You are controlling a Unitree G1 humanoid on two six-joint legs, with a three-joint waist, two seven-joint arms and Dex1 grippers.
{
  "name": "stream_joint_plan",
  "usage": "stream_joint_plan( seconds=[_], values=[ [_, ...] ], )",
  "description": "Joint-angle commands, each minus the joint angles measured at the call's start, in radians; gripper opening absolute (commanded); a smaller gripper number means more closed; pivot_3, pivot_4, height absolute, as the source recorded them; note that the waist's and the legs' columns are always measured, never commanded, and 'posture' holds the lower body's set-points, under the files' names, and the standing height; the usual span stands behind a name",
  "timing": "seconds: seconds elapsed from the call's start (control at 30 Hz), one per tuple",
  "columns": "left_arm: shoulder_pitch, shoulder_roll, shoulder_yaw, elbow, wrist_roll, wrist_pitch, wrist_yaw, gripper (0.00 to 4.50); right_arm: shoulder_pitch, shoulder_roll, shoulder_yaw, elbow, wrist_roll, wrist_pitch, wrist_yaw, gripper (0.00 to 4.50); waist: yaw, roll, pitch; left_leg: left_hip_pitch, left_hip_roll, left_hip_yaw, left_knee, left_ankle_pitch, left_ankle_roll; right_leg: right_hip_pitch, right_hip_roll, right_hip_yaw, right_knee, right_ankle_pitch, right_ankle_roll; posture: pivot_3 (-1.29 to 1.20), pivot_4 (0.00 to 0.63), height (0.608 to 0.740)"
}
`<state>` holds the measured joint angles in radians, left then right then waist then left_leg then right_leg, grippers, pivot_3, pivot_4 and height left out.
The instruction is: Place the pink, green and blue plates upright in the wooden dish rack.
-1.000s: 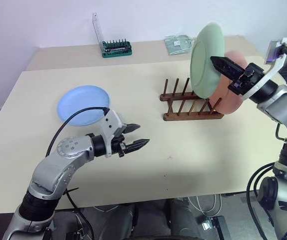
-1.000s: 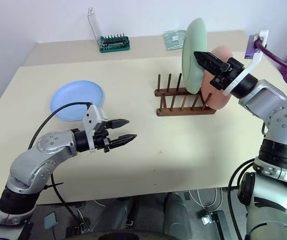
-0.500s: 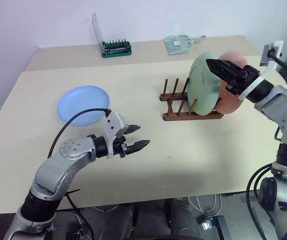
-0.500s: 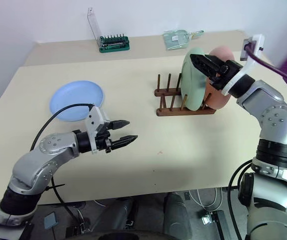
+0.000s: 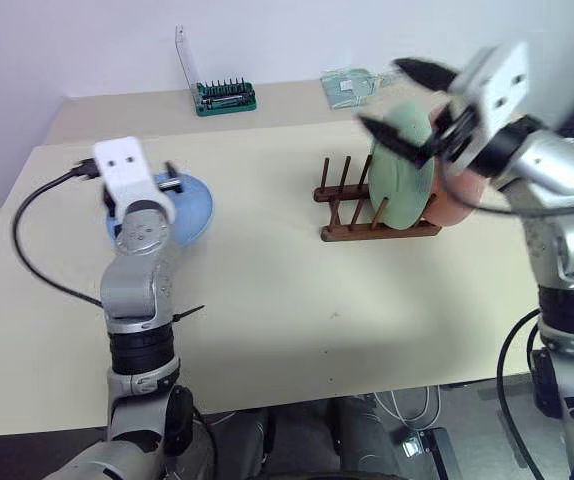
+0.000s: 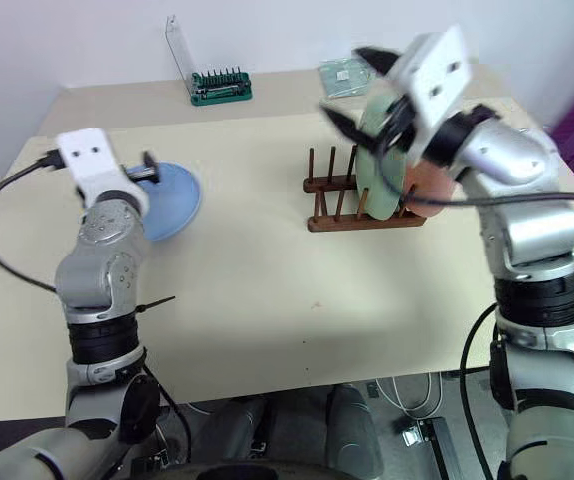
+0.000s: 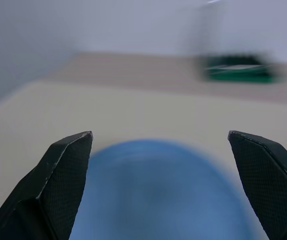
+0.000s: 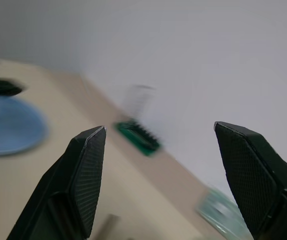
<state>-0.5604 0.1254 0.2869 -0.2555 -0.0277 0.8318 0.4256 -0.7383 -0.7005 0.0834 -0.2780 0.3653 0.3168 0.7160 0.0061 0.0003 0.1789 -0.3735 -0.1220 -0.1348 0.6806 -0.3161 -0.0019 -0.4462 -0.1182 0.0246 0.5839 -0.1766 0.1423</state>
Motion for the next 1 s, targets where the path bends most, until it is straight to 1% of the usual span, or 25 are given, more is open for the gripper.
stream_joint_plan(
  seconds=[0.03, 0.1, 0.2, 0.3, 0.33, 0.4, 0.43, 0.57, 0.63, 0.67, 0.83, 0.87, 0.93, 0.97, 1.0],
  values=[
    [-0.009, 0.0, 0.083, 0.007, 0.02, 0.114, 0.038, 4.46, 0.059, 0.058, 0.103, -0.111, -0.009, 0.01, 0.039, 3.5, 0.008, -0.001, -0.001, 0.0, 0.0, 0.0, 0.001, 0.0, 0.0, 0.0, 0.0, 0.0, 0.0, 0.0, 0.0, 0.0, 0.15, 0.74],
    [0.003, 0.017, 0.088, 0.031, 0.021, 0.14, 0.013, 4.46, 0.097, 0.079, 0.145, -0.138, -0.024, 0.011, 0.054, 3.5, 0.016, -0.002, -0.001, 0.0, -0.001, -0.002, 0.002, 0.0, 0.0, 0.002, 0.0, -0.001, 0.0, 0.0, 0.0, 0.0, 0.15, 0.74],
    [0.004, 0.027, 0.122, 0.075, -0.009, 0.196, -0.037, 4.46, 0.158, 0.102, 0.224, -0.151, -0.09, -0.011, 0.061, 3.5, 0.028, -0.003, -0.001, 0.0, -0.002, -0.002, 0.004, 0.0, 0.0, 0.003, -0.001, -0.001, 0.0, 0.001, 0.001, 0.0, 0.15, 0.74],
    [0.006, 0.011, 0.171, 0.099, -0.02, 0.223, -0.039, 4.46, 0.201, 0.125, 0.247, -0.17, -0.107, -0.003, 0.057, 3.5, 0.03, -0.003, -0.001, 0.0, -0.001, -0.002, 0.003, 0.0, 0.0, 0.002, 0.0, -0.001, 0.001, 0.001, 0.001, 0.0, 0.15, 0.74],
    [0.001, 0.005, 0.19, 0.116, -0.046, 0.246, -0.063, 4.24, 0.213, 0.127, 0.252, -0.177, -0.117, -0.004, 0.058, 3.5, 0.03, -0.003, -0.001, 0.0, -0.001, -0.002, 0.003, 0.0, 0.0, 0.002, 0.0, -0.001, 0.001, 0.001, 0.001, 0.0, 0.15, 0.74],
    [-0.012, -0.024, 0.244, 0.14, -0.107, 0.26, -0.1, 3.71, 0.23, 0.131, 0.255, -0.19, -0.13, 0.001, 0.057, 3.5, 0.03, -0.003, -0.001, 0.001, -0.001, -0.002, 0.003, 0.0, -0.001, 0.002, 0.0, -0.001, 0.002, 0.001, 0.001, 0.0, 0.15, 0.74],
    [-0.016, -0.033, 0.262, 0.147, -0.127, 0.263, -0.113, 3.23, 0.234, 0.134, 0.255, -0.195, -0.133, 0.007, 0.056, 3.5, 0.03, -0.003, -0.002, 0.001, -0.001, -0.002, 0.003, 0.0, -0.001, 0.002, 0.0, -0.001, 0.002, 0.001, 0.001, 0.0, 0.15, 0.74],
    [-0.015, -0.028, 0.256, 0.163, -0.135, 0.24, -0.129, 1.16, 0.245, 0.133, 0.236, -0.204, -0.156, 0.015, 0.046, 3.5, 0.03, -0.003, -0.002, 0.001, -0.001, -0.002, 0.003, 0.0, -0.001, 0.002, 0.0, -0.001, 0.002, 0.001, 0.001, 0.0, 0.15, 0.74],
    [-0.02, -0.032, 0.248, 0.163, -0.146, 0.237, -0.138, 0.3, 0.243, 0.128, 0.229, -0.195, -0.186, 0.0, 0.039, 3.5, 0.031, -0.003, -0.002, 0.001, -0.001, -0.002, 0.003, 0.0, -0.001, 0.002, 0.0, -0.001, 0.002, 0.001, 0.001, 0.0, 0.15, 0.74],
    [-0.022, -0.033, 0.242, 0.164, -0.148, 0.232, -0.139, 0.09, 0.24, 0.13, 0.226, -0.19, -0.195, 0.002, 0.034, 3.5, 0.032, -0.003, -0.002, 0.001, -0.001, -0.002, 0.003, 0.0, -0.001, 0.002, 0.0, -0.001, 0.002, 0.001, 0.001, 0.0, 0.15, 0.74],
    [-0.042, -0.056, 0.207, 0.136, -0.208, 0.149, -0.221, 0.09, 0.199, 0.137, 0.213, -0.148, -0.235, 0.009, 0.027, 3.5, 0.033, -0.003, -0.003, 0.002, -0.001, -0.002, 0.003, 0.001, -0.001, 0.003, 0.0, -0.001, 0.002, 0.001, 0.001, 0.0, 0.15, 0.74],
    [-0.042, -0.052, 0.184, 0.117, -0.21, 0.116, -0.244, 0.03, 0.186, 0.14, 0.21, -0.135, -0.246, 0.009, 0.022, 3.76, 0.033, -0.004, -0.002, 0.002, -0.001, -0.002, 0.003, 0.001, -0.001, 0.003, 0.0, -0.001, 0.002, 0.001, 0.001, 0.0, 0.15, 0.74],
    [-0.064, -0.063, 0.143, 0.047, -0.238, 0.029, -0.3, 0.0, 0.132, 0.13, 0.224, -0.101, -0.32, -0.056, 0.013, 4.29, 0.032, -0.004, -0.002, 0.002, -0.001, -0.002, 0.003, 0.001, -0.001, 0.003, 0.0, -0.001, 0.002, 0.001, 0.001, 0.0, 0.15, 0.74],
    [-0.074, -0.062, 0.119, 0.016, -0.245, -0.005, -0.323, 0.0, 0.099, 0.132, 0.233, -0.078, -0.353, -0.086, 0.008, 4.43, 0.031, -0.005, -0.002, 0.001, -0.001, -0.002, 0.003, 0.001, -0.001, 0.003, 0.0, -0.001, 0.002, 0.001, 0.001, 0.0, 0.15, 0.74],
    [-0.081, -0.06, 0.105, 0.003, -0.249, -0.027, -0.337, 0.0, 0.077, 0.136, 0.239, -0.058, -0.375, -0.108, 0.006, 4.43, 0.03, -0.005, -0.002, 0.0, -0.001, -0.002, 0.003, 0.001, -0.001, 0.002, 0.0, -0.001, 0.002, 0.001, 0.001, 0.0, 0.15, 0.74]
  ],
)
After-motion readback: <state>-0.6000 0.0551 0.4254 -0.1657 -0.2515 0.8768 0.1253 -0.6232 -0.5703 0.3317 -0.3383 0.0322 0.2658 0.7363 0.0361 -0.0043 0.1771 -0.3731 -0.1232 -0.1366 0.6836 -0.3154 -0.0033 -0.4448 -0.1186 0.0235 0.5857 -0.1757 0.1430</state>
